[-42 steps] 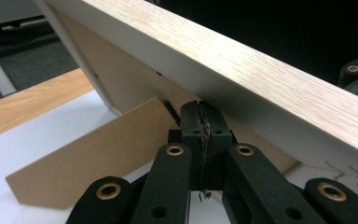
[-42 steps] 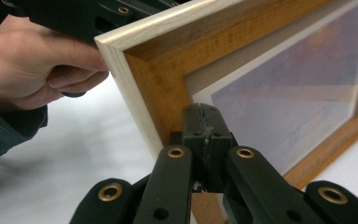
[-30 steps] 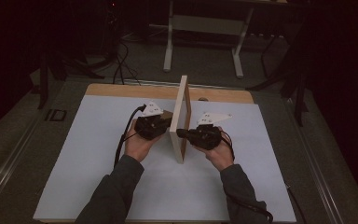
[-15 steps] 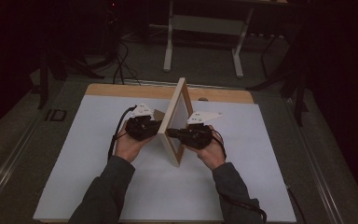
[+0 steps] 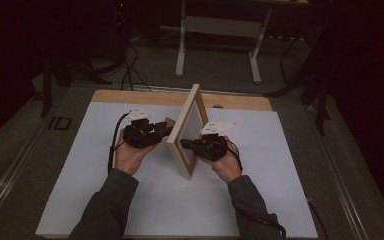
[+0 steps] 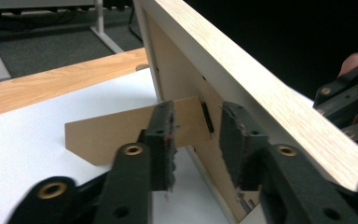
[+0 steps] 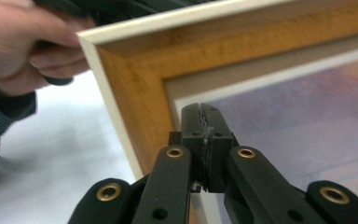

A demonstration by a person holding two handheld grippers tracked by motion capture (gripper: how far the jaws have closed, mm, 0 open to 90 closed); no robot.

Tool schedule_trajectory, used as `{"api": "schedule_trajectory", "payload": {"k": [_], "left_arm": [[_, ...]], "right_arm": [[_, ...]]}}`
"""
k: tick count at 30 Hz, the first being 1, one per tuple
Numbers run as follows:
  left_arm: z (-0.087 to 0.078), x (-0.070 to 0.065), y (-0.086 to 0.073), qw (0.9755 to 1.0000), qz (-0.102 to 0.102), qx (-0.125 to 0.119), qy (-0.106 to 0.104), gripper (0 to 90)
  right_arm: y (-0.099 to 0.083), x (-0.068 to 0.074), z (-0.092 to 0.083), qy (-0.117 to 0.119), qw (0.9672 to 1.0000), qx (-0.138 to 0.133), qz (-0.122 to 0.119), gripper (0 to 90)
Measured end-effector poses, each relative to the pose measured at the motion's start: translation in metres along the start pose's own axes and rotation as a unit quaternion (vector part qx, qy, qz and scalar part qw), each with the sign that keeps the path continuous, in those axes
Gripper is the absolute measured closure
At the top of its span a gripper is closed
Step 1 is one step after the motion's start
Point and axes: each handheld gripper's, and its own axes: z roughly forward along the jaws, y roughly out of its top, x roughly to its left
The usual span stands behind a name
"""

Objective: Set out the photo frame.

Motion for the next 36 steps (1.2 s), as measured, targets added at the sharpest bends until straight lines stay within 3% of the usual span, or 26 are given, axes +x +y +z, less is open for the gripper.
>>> {"api": "schedule_trajectory", "payload": {"k": [4,10,17,24,27,36], "left_arm": [[-0.006,0.002,0.001,0.9992,-0.029,-0.024,-0.013,50.7],[-0.012,-0.003,0.003,0.9979,-0.039,-0.051,-0.012,39.6],[-0.014,-0.016,0.002,0.9985,-0.02,-0.049,-0.014,29.1],[-0.007,-0.029,-0.002,0.9991,-0.004,-0.039,-0.019,27.5],[-0.003,-0.035,-0.005,0.9995,0.009,-0.029,-0.005,28.0],[0.004,-0.044,-0.012,0.9995,0.015,-0.018,0.023,31.4]], "right_arm": [[-0.005,-0.005,-0.005,-0.008,0.9999,0.001,0.006,83.6],[-0.011,-0.013,-0.014,-0.015,0.9997,-0.002,0.017,77.9],[-0.016,-0.018,-0.019,-0.021,0.9994,0.001,0.028,73.6],[-0.018,-0.019,-0.019,-0.026,0.9992,-0.003,0.032,71.3],[-0.019,-0.02,-0.02,-0.026,0.9992,-0.001,0.031,71.2],[-0.022,-0.024,-0.023,-0.032,0.9989,0.0,0.035,71.2]]}}
